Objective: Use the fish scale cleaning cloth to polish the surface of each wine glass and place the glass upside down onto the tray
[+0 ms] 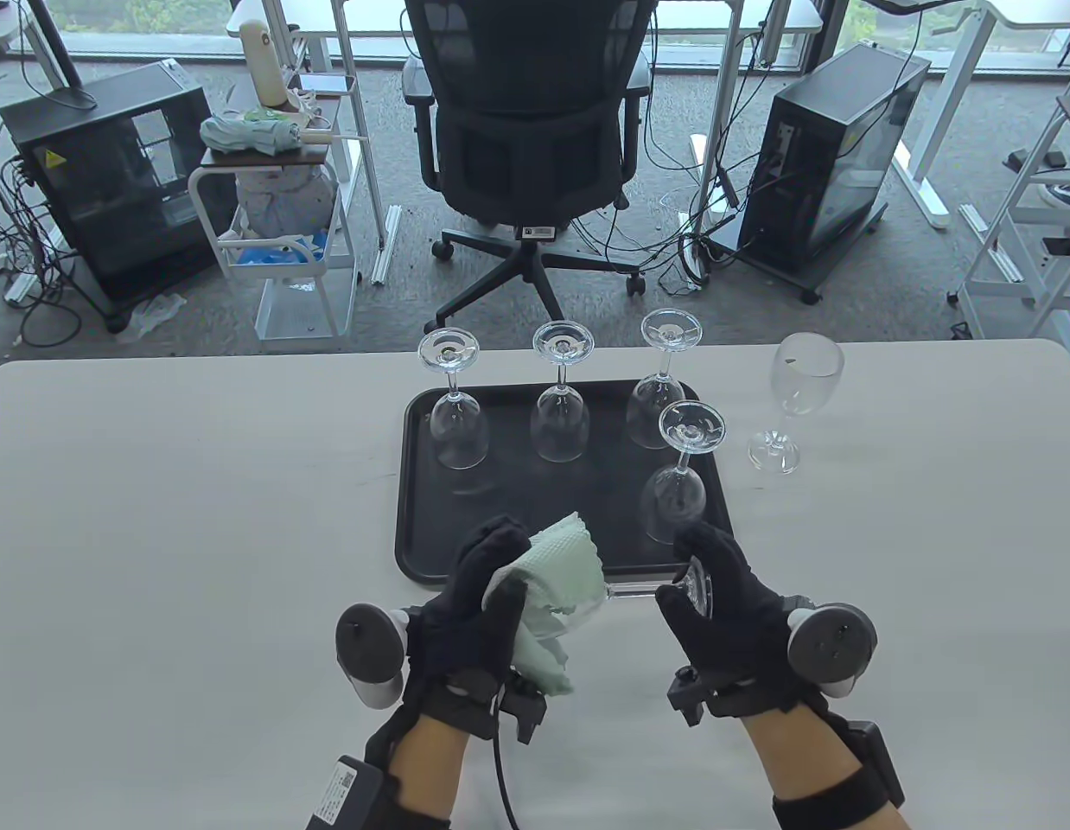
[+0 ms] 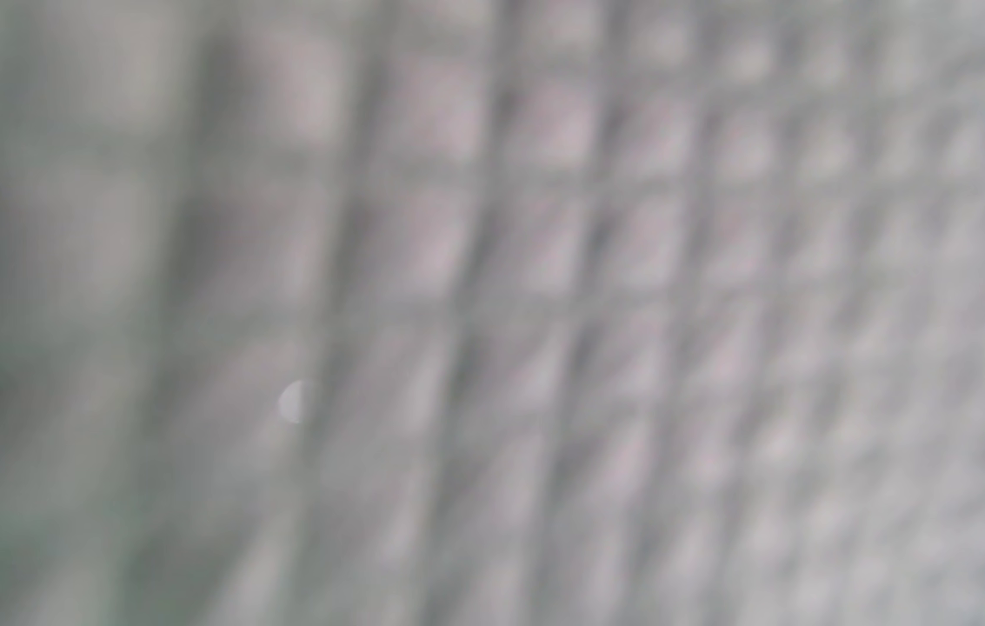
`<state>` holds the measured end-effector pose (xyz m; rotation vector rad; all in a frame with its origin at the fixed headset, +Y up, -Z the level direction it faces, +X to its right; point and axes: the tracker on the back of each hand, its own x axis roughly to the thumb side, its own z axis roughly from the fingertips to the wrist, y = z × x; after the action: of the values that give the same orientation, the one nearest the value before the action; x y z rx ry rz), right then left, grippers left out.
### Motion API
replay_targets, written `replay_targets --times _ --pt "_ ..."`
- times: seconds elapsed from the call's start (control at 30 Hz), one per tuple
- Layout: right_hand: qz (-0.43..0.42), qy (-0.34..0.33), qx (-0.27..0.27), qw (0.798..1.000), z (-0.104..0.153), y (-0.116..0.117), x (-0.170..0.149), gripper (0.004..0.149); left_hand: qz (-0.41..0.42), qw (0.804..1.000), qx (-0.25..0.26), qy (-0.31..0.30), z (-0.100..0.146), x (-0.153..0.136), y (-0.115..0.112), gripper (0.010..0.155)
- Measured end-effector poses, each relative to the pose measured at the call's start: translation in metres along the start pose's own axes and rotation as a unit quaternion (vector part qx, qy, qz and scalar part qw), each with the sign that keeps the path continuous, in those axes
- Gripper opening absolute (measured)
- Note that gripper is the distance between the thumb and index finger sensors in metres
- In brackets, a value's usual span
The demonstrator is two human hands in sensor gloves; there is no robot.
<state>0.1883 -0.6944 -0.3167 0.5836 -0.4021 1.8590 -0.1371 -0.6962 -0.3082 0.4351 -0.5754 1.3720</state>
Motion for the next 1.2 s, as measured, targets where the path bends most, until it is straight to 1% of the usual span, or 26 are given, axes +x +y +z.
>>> replay_targets --times 0.03,0.07,0.1,0.13,0.17,0.2,0.23,0.3,0.37,0.4,0.47,0.5,0.57,0.6,0.63,0.7,0.77,0.8,0.87,0.93,1.0,1.03,1.07,1.1,1.17,1.2 --pt "0.012 -0.029 0.012 0.999 0.0 -0.001 0.002 0.078 0.001 1.0 0.0 0.005 0.0 -0.001 0.002 0.061" --pt "0.064 -0.061 0.009 0.996 0.0 -0.001 0.006 0.082 0.017 1.0 -0.009 0.014 -0.001 -0.001 0.002 0.06" --pt "0.129 -0.114 -0.003 0.985 0.002 -0.001 0.011 0.086 0.024 0.999 -0.015 0.032 -0.001 -0.003 0.003 0.06" --pt "0.157 -0.142 -0.003 0.977 0.003 -0.001 0.013 0.088 0.03 0.999 -0.013 0.044 -0.001 -0.004 0.004 0.06" --pt "0.219 -0.183 -0.011 0.958 0.004 -0.001 0.017 0.091 0.047 0.997 -0.01 0.065 0.0 -0.007 0.004 0.059" --pt "0.244 -0.203 -0.017 0.948 0.005 -0.002 0.019 0.094 0.057 0.995 -0.016 0.076 0.0 -0.008 0.004 0.06" --pt "0.242 -0.213 -0.024 0.946 0.006 -0.002 0.021 0.094 0.067 0.994 -0.026 0.086 0.0 -0.009 0.003 0.06" --pt "0.189 -0.188 -0.038 0.963 0.006 -0.002 0.018 0.09 0.072 0.994 -0.018 0.083 0.001 -0.009 0.001 0.061" --pt "0.131 -0.132 -0.034 0.982 0.004 -0.002 0.011 0.079 0.05 0.996 -0.016 0.072 0.002 -0.007 -0.002 0.062" --pt "0.077 -0.075 -0.019 0.994 0.0 -0.002 0.005 0.077 0.039 0.998 -0.011 0.048 0.003 -0.006 -0.003 0.063" --pt "0.017 0.004 0.014 1.0 -0.002 -0.003 -0.002 0.077 0.005 1.0 -0.006 0.011 0.002 -0.002 -0.003 0.062" --pt "0.002 0.014 0.023 1.0 -0.001 -0.002 -0.003 0.077 0.0 1.0 -0.005 0.008 0.002 -0.002 -0.003 0.062" --pt "0.042 -0.019 0.021 0.999 0.0 -0.002 0.0 0.081 0.01 1.0 -0.008 0.019 0.001 -0.004 -0.002 0.06" --pt "0.087 -0.058 0.009 0.995 0.001 -0.001 0.004 0.086 0.015 0.999 -0.009 0.027 0.002 -0.005 -0.001 0.06" --pt "0.125 -0.097 -0.003 0.987 0.002 -0.001 0.008 0.089 0.022 0.999 -0.001 0.037 0.002 -0.008 0.001 0.059" --pt "0.208 -0.177 0.002 0.962 0.004 0.0 0.016 0.094 0.051 0.997 -0.01 0.055 0.002 -0.011 0.003 0.059" --pt "0.224 -0.204 -0.02 0.953 0.005 0.0 0.02 0.096 0.066 0.996 -0.011 0.066 0.002 -0.012 0.002 0.059" --pt "0.209 -0.198 -0.024 0.957 0.005 -0.001 0.019 0.094 0.068 0.996 -0.009 0.064 0.002 -0.012 0.001 0.059" --pt "0.15 -0.149 -0.035 0.977 0.004 -0.001 0.014 0.081 0.05 0.997 -0.015 0.056 0.001 -0.007 -0.001 0.06" --pt "0.056 -0.054 -0.026 0.997 0.001 -0.002 0.005 0.073 0.033 0.999 -0.008 0.029 0.002 -0.003 -0.003 0.062" --pt "0.012 0.029 0.007 0.999 -0.001 -0.002 0.0 0.074 -0.001 1.0 -0.006 0.011 0.002 0.0 -0.003 0.062" --pt "-0.006 0.023 0.028 0.999 0.0 -0.003 0.0 0.074 -0.009 1.0 -0.004 0.007 0.002 0.001 -0.003 0.061" --pt "0.022 -0.015 0.014 1.0 0.002 -0.002 0.001 0.078 -0.002 1.0 -0.008 0.004 0.001 0.001 -0.003 0.06" --pt "0.078 -0.066 -0.018 0.995 0.003 -0.001 0.004 0.085 0.0 1.0 -0.006 0.014 0.001 0.0 -0.001 0.06" --pt "0.155 -0.14 -0.01 0.978 0.004 -0.001 0.01 0.091 0.014 0.999 -0.007 0.031 0.001 -0.004 0.002 0.059" --pt "0.172 -0.16 -0.008 0.972 0.004 -0.001 0.012 0.092 0.025 0.999 -0.01 0.039 0.0 -0.005 0.003 0.059"
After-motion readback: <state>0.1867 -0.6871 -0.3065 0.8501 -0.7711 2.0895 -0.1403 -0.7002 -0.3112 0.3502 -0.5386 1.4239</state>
